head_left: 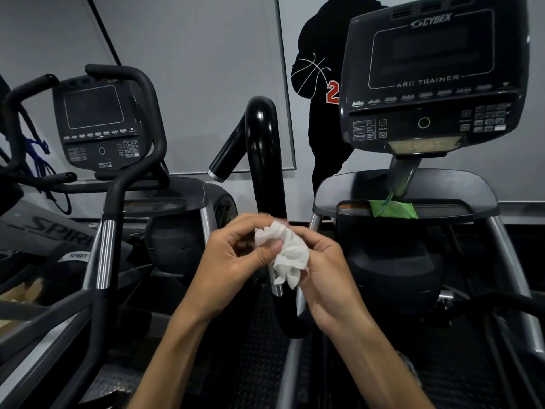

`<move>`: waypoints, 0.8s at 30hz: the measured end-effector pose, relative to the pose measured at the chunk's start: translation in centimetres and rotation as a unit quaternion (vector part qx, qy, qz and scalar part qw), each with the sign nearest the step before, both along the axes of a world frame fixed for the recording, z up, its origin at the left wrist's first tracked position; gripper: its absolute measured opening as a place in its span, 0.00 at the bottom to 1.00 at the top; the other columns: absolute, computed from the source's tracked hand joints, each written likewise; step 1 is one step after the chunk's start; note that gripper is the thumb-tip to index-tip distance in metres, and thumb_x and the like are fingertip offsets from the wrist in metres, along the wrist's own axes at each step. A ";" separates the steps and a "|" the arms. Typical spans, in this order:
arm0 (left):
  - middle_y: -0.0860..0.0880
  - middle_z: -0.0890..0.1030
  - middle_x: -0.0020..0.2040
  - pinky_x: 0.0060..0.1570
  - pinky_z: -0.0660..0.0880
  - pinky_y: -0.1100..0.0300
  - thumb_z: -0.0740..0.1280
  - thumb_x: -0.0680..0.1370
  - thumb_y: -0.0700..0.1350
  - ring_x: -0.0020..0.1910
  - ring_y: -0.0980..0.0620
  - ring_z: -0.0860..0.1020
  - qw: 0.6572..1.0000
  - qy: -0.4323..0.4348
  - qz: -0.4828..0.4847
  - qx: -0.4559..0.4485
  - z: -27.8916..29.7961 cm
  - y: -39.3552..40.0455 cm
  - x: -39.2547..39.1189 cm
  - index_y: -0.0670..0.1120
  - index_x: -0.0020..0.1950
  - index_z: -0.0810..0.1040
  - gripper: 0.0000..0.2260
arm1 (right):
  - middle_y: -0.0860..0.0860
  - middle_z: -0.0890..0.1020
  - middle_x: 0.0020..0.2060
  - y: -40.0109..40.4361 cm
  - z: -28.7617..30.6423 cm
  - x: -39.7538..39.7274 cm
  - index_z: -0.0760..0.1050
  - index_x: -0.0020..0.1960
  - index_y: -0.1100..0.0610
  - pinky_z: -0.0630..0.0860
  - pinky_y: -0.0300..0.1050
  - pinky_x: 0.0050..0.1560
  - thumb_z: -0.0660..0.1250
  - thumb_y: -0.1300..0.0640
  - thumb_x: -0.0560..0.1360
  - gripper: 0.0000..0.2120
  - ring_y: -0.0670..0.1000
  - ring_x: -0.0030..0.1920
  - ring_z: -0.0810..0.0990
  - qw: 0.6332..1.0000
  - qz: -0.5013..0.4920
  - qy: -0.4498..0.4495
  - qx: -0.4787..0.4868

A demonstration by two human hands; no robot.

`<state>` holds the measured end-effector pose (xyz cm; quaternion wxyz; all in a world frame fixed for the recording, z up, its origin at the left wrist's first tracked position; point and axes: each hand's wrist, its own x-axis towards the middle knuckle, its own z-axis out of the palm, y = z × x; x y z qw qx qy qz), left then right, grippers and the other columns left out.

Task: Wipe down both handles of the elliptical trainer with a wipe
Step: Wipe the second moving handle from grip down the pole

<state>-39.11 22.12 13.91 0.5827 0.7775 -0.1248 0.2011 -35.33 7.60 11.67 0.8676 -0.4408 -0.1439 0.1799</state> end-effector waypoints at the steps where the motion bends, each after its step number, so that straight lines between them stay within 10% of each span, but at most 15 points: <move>1: 0.45 0.83 0.53 0.50 0.79 0.55 0.75 0.74 0.47 0.52 0.47 0.83 1.000 0.002 0.009 0.006 -0.1 0.0 0.0 0.43 0.54 0.84 0.11 | 0.63 0.86 0.48 0.0 -0.2 0.1 0.86 0.48 0.59 0.79 0.48 0.48 0.68 0.69 0.75 0.10 0.58 0.46 0.82 1.000 -0.005 0.010 0.005; 8: 0.52 0.83 0.44 0.41 0.80 0.51 0.76 0.75 0.43 0.42 0.48 0.82 0.972 -0.093 0.191 0.101 -1.2 -0.7 -0.3 0.50 0.47 0.83 0.04 | 0.53 0.83 0.38 0.2 -1.9 -0.8 0.80 0.46 0.62 0.78 0.39 0.39 0.71 0.60 0.77 0.05 0.48 0.39 0.80 0.966 -0.245 -0.084 -0.019; 15: 0.43 0.86 0.48 0.51 0.80 0.58 0.73 0.75 0.40 0.47 0.48 0.83 0.987 0.002 0.058 -0.147 -2.3 -1.7 -0.3 0.40 0.53 0.84 0.08 | 0.57 0.86 0.48 0.8 -2.3 -1.9 0.81 0.54 0.63 0.80 0.41 0.52 0.72 0.66 0.75 0.08 0.52 0.51 0.85 0.974 -0.203 -0.104 0.013; 24: 0.46 0.85 0.57 0.58 0.79 0.54 0.75 0.75 0.38 0.59 0.46 0.83 0.994 -0.021 0.041 -0.101 -2.9 -1.4 -0.5 0.43 0.52 0.85 0.07 | 0.62 0.86 0.50 1.1 -2.3 -0.8 0.81 0.54 0.65 0.81 0.54 0.59 0.71 0.65 0.75 0.09 0.63 0.55 0.84 0.986 -0.137 -0.091 0.036</move>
